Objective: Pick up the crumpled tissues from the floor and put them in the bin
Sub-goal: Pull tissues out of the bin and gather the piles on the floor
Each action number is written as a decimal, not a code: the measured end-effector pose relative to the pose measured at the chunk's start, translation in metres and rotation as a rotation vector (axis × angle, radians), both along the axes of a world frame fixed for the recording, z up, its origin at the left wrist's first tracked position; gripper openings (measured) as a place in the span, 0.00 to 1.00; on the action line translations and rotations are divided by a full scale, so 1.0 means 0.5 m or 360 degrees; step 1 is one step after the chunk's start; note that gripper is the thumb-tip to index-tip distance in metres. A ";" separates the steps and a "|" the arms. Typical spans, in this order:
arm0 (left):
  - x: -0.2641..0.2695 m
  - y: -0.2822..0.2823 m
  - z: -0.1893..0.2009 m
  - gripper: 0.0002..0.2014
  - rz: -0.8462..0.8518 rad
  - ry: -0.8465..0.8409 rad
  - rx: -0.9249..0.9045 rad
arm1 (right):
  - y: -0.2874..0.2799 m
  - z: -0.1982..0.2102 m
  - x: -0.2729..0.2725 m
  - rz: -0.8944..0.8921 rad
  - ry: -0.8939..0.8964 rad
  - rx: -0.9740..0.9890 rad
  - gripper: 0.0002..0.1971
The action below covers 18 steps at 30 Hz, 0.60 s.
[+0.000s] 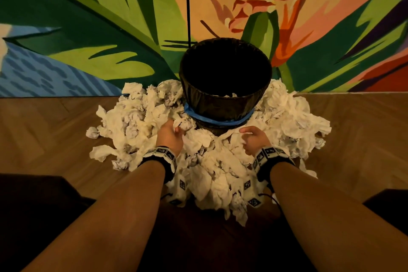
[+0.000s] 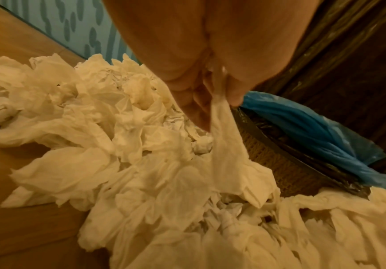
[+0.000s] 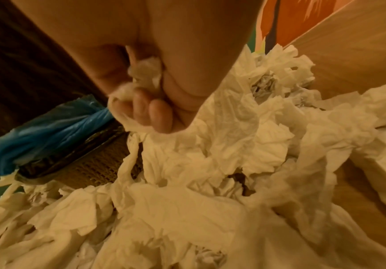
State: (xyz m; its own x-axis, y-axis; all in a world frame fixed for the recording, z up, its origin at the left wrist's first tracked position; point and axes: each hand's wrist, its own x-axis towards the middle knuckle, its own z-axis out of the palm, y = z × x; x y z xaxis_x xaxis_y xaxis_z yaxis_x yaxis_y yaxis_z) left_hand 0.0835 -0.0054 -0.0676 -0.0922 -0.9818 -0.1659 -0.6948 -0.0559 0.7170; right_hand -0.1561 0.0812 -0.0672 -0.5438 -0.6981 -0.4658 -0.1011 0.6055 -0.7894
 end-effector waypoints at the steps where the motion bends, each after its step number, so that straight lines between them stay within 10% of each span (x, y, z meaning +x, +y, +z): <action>1: 0.000 -0.001 -0.004 0.14 0.0000 -0.0013 0.0011 | 0.002 0.004 0.001 0.0024 -0.0012 0.0052 0.05; 5: -0.012 0.006 -0.010 0.23 -0.0026 0.0100 0.0131 | 0.008 0.011 0.003 0.0341 0.0330 0.0303 0.22; 13: -0.041 0.024 -0.018 0.23 -0.0490 -0.0473 0.0103 | 0.022 -0.007 0.020 0.0395 0.0470 0.0358 0.04; 18: -0.061 0.016 -0.032 0.25 -0.0678 -0.0708 0.0098 | 0.026 -0.024 0.013 0.0760 0.0685 0.0520 0.10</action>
State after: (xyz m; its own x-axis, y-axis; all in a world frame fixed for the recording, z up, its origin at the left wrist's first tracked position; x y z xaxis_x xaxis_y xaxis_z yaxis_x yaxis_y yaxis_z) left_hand 0.0531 0.0025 -0.0835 -0.3829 -0.8613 -0.3339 -0.8969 0.2601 0.3576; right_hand -0.1497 0.0939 -0.0794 -0.3962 -0.7670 -0.5047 -0.6751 0.6160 -0.4060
